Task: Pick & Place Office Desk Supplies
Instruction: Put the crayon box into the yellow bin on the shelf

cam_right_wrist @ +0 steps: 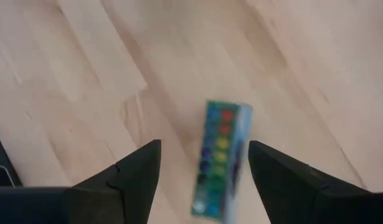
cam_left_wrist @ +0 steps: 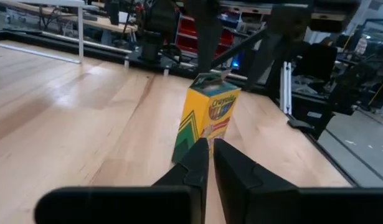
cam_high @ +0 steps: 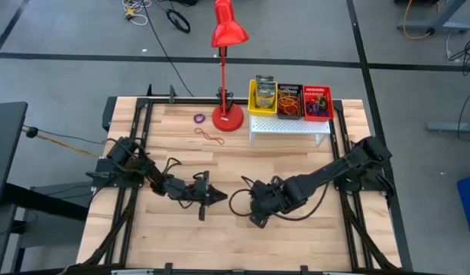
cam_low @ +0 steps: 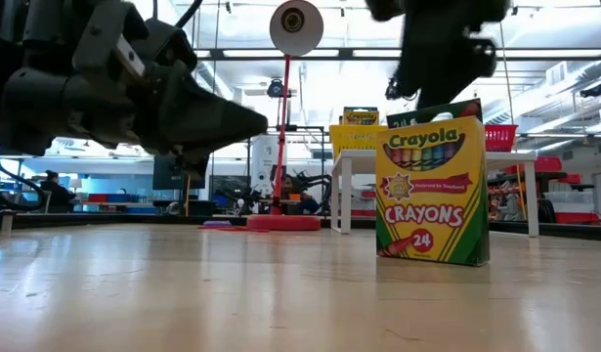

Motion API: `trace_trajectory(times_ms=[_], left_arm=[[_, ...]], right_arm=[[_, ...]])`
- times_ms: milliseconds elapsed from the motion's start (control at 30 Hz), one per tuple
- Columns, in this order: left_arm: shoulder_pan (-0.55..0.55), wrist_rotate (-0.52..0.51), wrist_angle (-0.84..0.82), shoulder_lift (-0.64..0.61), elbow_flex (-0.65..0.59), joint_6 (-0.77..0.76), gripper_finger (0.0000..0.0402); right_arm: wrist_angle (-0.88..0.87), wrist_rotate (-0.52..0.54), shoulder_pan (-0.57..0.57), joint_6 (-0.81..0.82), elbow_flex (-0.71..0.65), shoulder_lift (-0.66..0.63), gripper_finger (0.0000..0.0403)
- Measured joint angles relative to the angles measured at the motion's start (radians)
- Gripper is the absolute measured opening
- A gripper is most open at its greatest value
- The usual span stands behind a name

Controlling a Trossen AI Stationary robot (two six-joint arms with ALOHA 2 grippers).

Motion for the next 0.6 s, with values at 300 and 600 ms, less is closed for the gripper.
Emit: trace_trajectory(times_ms=[300, 600], left_arm=[[0.023, -0.015, 0.064, -0.001, -0.035, 0.002, 0.0025], [0.143, -0.018, 0.060, -0.088, -0.183, -0.042, 0.0007]], right_arm=[[-0.044, -0.060, -0.023, -0.042, 0.001, 0.067, 0.0213], [-0.055, -0.083, -0.029, -0.108, 0.007, 0.069, 0.0101]])
